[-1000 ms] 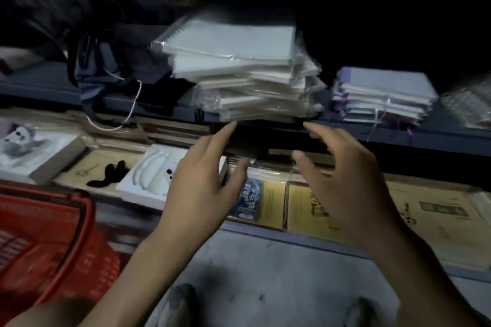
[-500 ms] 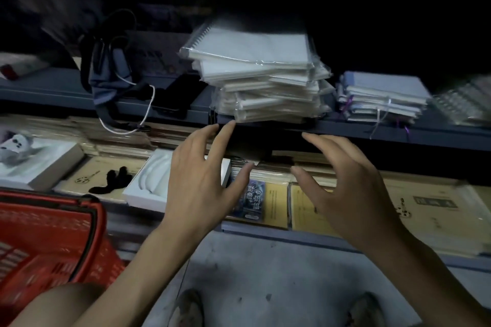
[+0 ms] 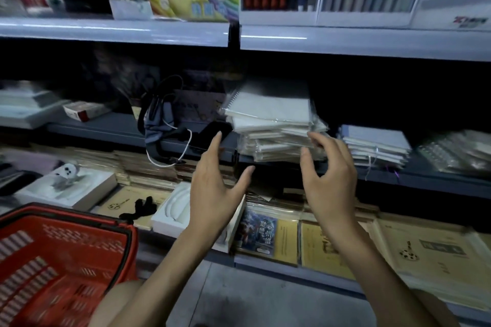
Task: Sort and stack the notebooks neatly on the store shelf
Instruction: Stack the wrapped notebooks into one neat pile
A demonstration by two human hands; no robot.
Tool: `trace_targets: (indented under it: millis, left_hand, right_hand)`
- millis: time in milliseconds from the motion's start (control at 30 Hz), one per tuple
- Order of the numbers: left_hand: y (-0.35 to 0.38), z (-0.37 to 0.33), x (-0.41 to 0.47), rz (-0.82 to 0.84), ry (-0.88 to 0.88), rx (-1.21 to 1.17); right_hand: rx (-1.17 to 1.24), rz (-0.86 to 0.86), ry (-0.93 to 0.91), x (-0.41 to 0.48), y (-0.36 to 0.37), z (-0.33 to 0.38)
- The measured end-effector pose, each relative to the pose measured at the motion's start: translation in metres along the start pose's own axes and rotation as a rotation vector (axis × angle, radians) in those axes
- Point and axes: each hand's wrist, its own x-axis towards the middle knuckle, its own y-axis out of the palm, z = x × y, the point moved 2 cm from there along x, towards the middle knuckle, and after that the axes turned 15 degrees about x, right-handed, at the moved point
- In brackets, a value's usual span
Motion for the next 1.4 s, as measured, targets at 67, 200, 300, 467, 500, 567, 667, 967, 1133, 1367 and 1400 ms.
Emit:
trace_targets:
  millis: [67,200,300,467,500,567,667,967,1133,1367,1400]
  left_hand:
    - [-0.004,-0.009,0.012,0.044,-0.017,0.006]
    - [-0.010,-0.027,0.040,0.034,-0.099,-0.127]
    - [-0.008,-0.027,0.057,-0.023,-0.177,-0.209]
    - [0.014,-0.022,0.060,-0.056,-0.192,-0.290]
    - [0.019,-0.021,0.060,-0.068,-0.185,-0.297]
    - [0.027,-0.020,0.060,-0.091,-0.159,-0.317]
    - [0.038,-0.017,0.057,-0.110,-0.147,-0.340]
    - [0.033,-0.017,0.061,-0.134,-0.169,-0.431]
    - [0.037,-0.016,0.064,-0.162,-0.216,-0.499]
    - [0.034,-0.027,0.055,-0.283,-0.284,-0.537]
    - [0.033,-0.028,0.054,-0.305,-0.288,-0.537]
  right_hand:
    - [0.006,-0.015,-0.026,0.010,0.001,-0.002]
    - [0.015,-0.083,-0.062,0.033,0.005,-0.007]
    - [0.039,-0.117,-0.057,0.047,0.010,-0.015]
    - [0.144,-0.106,-0.016,0.061,0.015,-0.037]
    - [0.168,-0.098,-0.019,0.063,0.015,-0.040]
    - [0.200,-0.057,-0.023,0.065,0.015,-0.046]
    - [0.172,-0.001,-0.012,0.061,0.014,-0.056]
    - [0.300,-0.030,0.080,0.056,0.017,-0.050]
    - [0.287,0.000,0.076,0.056,0.018,-0.051]
    - [0.336,0.033,0.131,0.056,0.012,-0.052]
    - [0.361,0.014,0.142,0.056,0.010,-0.052]
